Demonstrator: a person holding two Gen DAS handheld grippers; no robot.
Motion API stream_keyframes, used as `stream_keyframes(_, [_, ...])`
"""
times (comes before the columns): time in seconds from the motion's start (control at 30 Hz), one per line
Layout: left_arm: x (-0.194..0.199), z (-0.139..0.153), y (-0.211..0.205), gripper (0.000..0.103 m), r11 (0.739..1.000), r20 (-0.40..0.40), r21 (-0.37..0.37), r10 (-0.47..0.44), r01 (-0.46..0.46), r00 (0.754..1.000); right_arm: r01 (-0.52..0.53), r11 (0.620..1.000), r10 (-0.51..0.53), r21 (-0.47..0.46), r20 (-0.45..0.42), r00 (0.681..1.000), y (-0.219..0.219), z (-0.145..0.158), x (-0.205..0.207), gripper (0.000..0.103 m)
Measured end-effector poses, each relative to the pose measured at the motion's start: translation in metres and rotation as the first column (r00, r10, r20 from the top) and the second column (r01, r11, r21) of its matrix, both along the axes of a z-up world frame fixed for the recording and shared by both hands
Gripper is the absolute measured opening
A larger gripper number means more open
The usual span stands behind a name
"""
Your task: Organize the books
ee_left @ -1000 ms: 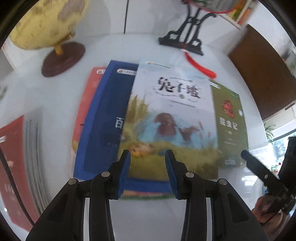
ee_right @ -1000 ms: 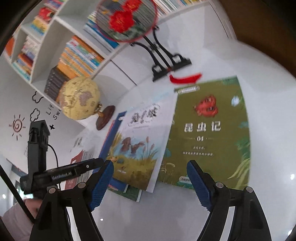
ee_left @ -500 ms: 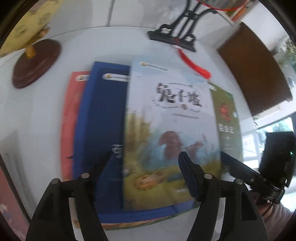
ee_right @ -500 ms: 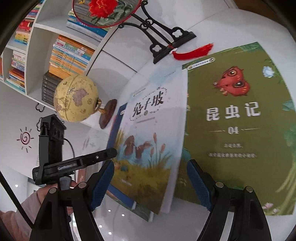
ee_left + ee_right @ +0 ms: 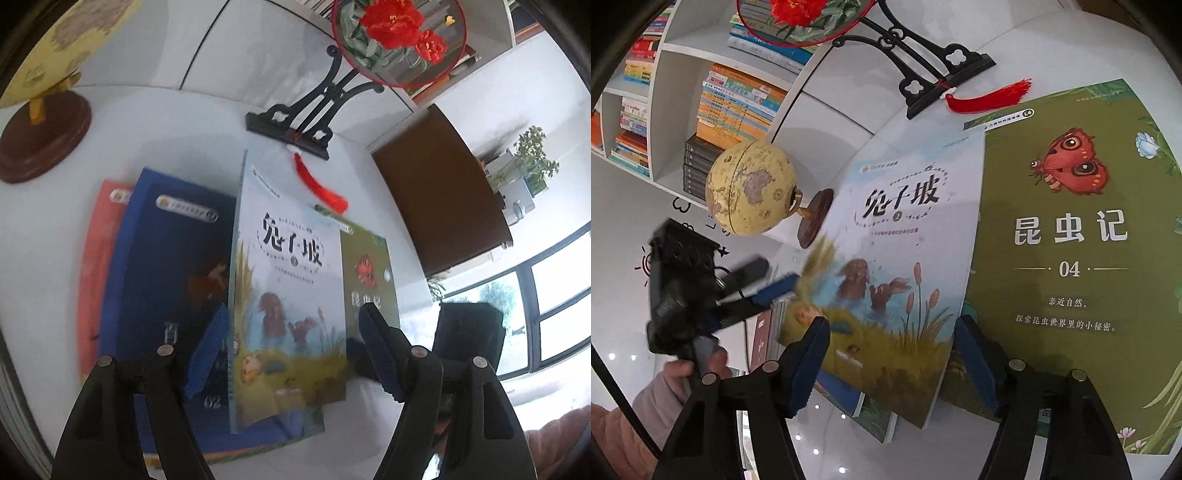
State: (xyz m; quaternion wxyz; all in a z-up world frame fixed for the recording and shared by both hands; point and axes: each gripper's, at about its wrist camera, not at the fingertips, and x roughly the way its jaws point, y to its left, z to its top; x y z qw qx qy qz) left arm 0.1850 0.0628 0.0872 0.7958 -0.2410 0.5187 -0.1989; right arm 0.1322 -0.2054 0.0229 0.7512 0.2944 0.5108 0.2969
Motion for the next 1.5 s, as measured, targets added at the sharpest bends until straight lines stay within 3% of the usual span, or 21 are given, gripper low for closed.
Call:
stream_keyframes(0.2, [0.022,-0.012,0.002,0.075,0.998,-0.035,-0.036,0.048,-0.049,0.998,-0.014,1.000,0.014,0.002,0.000,1.000,-0.001,0.000,-0.001,0.067])
stream_keyframes(0.37, [0.033,-0.025,-0.008,0.078,0.996,-0.081,0.087,0.002,0.005,0.997,0.009,1.000,-0.009,0.000,0.001,1.000,-0.008,-0.003,-0.004,0.053])
stream_keyframes(0.47, [0.036,-0.042,-0.009,0.078,0.992,-0.145,0.118,-0.019,0.036,0.989,0.037,0.999,-0.037,0.006,-0.012,0.999,-0.013,-0.005,-0.004,0.047])
stream_keyframes(0.57, [0.036,-0.041,-0.009,0.078,0.993,-0.151,0.114,-0.020,0.038,0.988,0.060,0.996,-0.058,0.064,-0.034,0.998,-0.021,-0.007,-0.002,0.047])
stream_keyframes(0.6, [0.035,-0.042,-0.009,0.078,0.994,-0.167,0.106,-0.024,0.042,0.986,0.084,0.988,-0.078,0.131,-0.051,0.996,-0.029,-0.010,-0.001,0.048])
stream_keyframes(0.67, [0.030,-0.040,-0.010,0.078,0.997,-0.177,0.038,-0.053,0.061,0.983,0.133,0.955,-0.111,0.264,-0.094,0.989,-0.043,-0.018,0.000,0.048])
stream_keyframes(0.73, [0.024,-0.039,-0.018,0.070,0.974,-0.177,-0.199,-0.143,0.107,0.974,0.211,0.898,-0.161,0.387,-0.157,0.974,-0.061,-0.030,-0.001,0.041])
stream_keyframes(0.77, [0.021,-0.040,-0.026,0.070,0.955,-0.180,-0.268,-0.178,0.126,0.967,0.213,0.901,-0.157,0.379,-0.173,0.972,-0.061,-0.032,0.001,0.028])
stream_keyframes(0.8, [0.019,-0.041,-0.038,0.070,0.949,-0.177,-0.271,-0.216,0.163,0.960,0.179,0.927,-0.125,0.330,-0.180,0.976,-0.056,-0.033,0.004,0.020])
stream_keyframes(0.83, [0.017,-0.045,-0.055,0.070,0.959,-0.183,-0.189,-0.247,0.212,0.952,0.134,0.959,-0.096,0.249,-0.158,0.983,-0.049,-0.030,0.006,0.015])
stream_keyframes(0.9, [0.017,-0.059,-0.075,0.067,0.963,-0.223,-0.102,-0.267,0.250,0.938,0.065,0.977,-0.036,0.205,-0.143,0.989,-0.035,-0.026,0.012,0.014])
stream_keyframes(1.0, [0.021,-0.066,-0.069,0.067,0.979,-0.220,-0.156,-0.167,0.135,0.961,0.065,0.988,-0.046,0.140,-0.139,0.989,-0.028,-0.022,0.017,0.011])
stream_keyframes(1.1, [0.027,-0.071,-0.050,0.067,0.971,-0.243,-0.238,-0.079,0.020,0.967,0.095,0.989,-0.078,0.115,-0.150,0.986,-0.033,-0.021,0.020,0.011])
stream_keyframes(1.2, [0.035,-0.066,-0.033,0.067,0.976,-0.220,-0.202,0.036,-0.081,0.975,0.127,0.988,-0.113,0.089,-0.147,0.983,-0.041,-0.023,0.020,0.009])
stream_keyframes(1.23, [0.037,-0.066,-0.031,0.067,0.975,-0.220,-0.206,0.038,-0.085,0.975,0.120,0.991,-0.110,0.064,-0.137,0.984,-0.041,-0.022,0.020,0.008])
stream_keyframes(1.3, [0.041,-0.066,-0.042,0.062,0.989,-0.213,-0.143,0.009,-0.041,0.977,0.098,0.995,-0.093,0.033,-0.129,0.987,-0.037,-0.021,0.020,0.007])
stream_keyframes(1.4, [0.041,-0.054,-0.070,0.060,0.996,-0.156,0.057,-0.061,0.071,0.986,0.048,0.997,-0.053,-0.062,-0.084,0.995,-0.026,-0.012,0.023,0.007])
stream_keyframes(1.47, [0.036,-0.048,-0.091,0.059,0.967,-0.127,0.214,-0.115,0.140,0.985,0.018,0.992,-0.025,-0.121,-0.054,0.998,-0.020,-0.008,0.023,0.007])
stream_keyframes(1.5, [0.034,-0.045,-0.095,0.057,0.954,-0.120,0.254,-0.132,0.159,0.984,0.013,0.991,-0.020,-0.135,-0.047,0.999,-0.019,-0.007,0.022,0.007])
